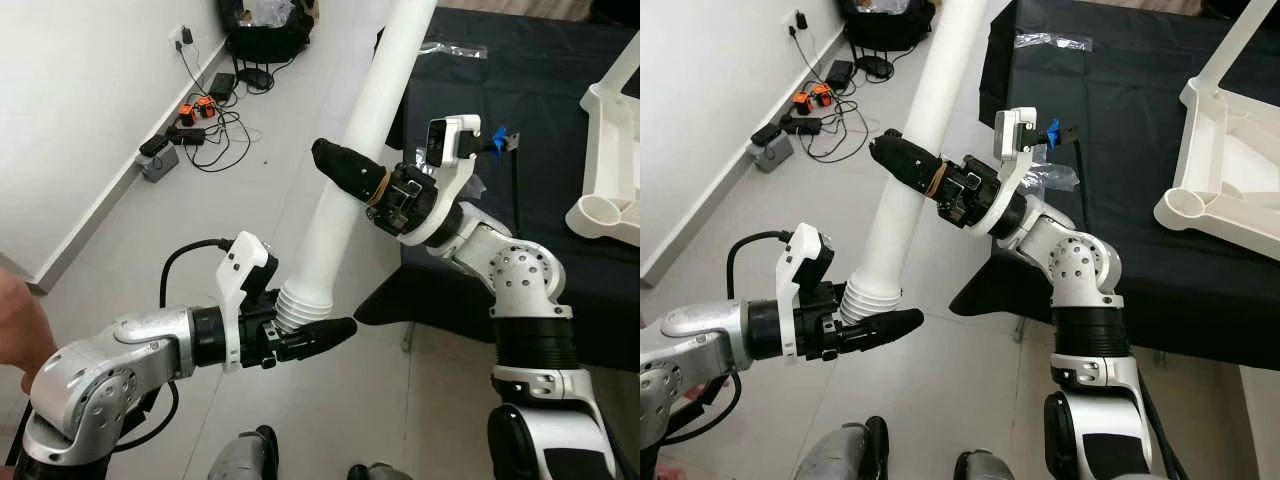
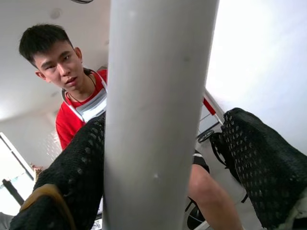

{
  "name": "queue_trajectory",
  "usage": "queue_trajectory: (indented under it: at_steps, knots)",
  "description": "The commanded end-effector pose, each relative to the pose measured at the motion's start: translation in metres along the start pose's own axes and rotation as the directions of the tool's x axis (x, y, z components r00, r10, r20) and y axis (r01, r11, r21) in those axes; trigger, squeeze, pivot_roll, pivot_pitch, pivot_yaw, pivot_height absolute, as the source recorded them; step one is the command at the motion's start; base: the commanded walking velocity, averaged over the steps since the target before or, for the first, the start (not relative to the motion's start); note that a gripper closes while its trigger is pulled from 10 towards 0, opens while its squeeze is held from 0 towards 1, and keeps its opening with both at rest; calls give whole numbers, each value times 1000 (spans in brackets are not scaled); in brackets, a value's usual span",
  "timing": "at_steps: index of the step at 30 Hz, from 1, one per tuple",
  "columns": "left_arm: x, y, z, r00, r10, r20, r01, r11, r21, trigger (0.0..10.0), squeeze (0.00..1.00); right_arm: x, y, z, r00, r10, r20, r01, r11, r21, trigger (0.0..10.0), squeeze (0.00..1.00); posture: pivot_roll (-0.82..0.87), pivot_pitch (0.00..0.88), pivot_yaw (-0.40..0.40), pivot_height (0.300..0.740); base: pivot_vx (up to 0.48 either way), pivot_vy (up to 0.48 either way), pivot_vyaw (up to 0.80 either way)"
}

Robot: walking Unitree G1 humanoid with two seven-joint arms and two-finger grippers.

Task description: Building children table

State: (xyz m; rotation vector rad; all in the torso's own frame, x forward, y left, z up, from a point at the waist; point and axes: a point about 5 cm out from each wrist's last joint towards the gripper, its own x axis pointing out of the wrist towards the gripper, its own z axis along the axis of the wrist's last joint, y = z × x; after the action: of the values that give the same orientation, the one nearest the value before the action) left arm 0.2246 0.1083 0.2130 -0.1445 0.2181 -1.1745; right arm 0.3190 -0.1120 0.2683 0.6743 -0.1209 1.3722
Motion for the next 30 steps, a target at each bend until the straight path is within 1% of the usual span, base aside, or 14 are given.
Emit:
queue_trajectory:
  at_steps: [1, 5, 8, 12, 14, 19, 21, 24, 25, 30]
  knots:
    - [-1, -9, -1, 999, -49, 0, 49, 999, -17, 10000, 0, 2, 0, -3, 1000, 1, -9, -1, 1000, 1, 10000, 0, 84, 193, -8, 740, 0, 0, 0]
    - [-4, -12, -5, 997, -71, -26, 70, 997, -25, 10000, 0, 1, 3, -4, 999, 35, -20, -35, 999, 23, 10000, 0, 84, 193, -8, 740, 0, 0, 0]
    - [-9, -15, -7, 995, -89, -55, 86, 995, -40, 10000, 0, -2, 8, -8, 995, 82, -55, -79, 996, 47, 10000, 0, 84, 193, -8, 740, 0, 0, 0]
    - [-11, -15, -8, 994, -83, -67, 81, 996, -43, 10000, 0, -3, 9, -8, 994, 93, -61, -89, 994, 59, 10000, 0, 87, 195, -9, 740, 0, 0, 0]
    - [-15, -14, -9, 994, -72, -82, 68, 996, -57, 10000, 0, -4, 10, -10, 991, 107, -76, -101, 992, 79, 10000, 0, 85, 195, -10, 740, 0, 0, 0]
    - [-16, -15, -13, 993, -68, -94, 61, 995, -77, 10000, 0, -3, 10, -13, 991, 104, -85, -95, 990, 101, 10000, 0, 85, 195, -10, 740, 0, 0, 0]
    - [-17, -14, -16, 991, -57, -119, 51, 997, -59, 10000, 0, 0, 13, -15, 988, 129, -82, -118, 985, 128, 10000, 0, 80, 196, -11, 740, 0, 0, 0]
    - [-17, -13, -17, 991, -55, -124, 48, 997, -53, 10000, 0, 1, 15, -17, 987, 140, -75, -129, 981, 142, 10000, 0, 80, 196, -11, 740, 0, 0, 0]
    - [-17, -11, -17, 990, -47, -131, 42, 998, -37, 10000, 0, 4, 18, -18, 986, 154, -62, -141, 976, 166, 10000, 0, 80, 196, -11, 740, 0, 0, 0]
    - [-15, -9, -17, 990, -34, -135, 32, 999, -21, 10000, 0, 6, 21, -21, 983, 171, -62, -157, 970, 187, 10000, 0, 75, 193, -11, 740, 0, 0, 0]
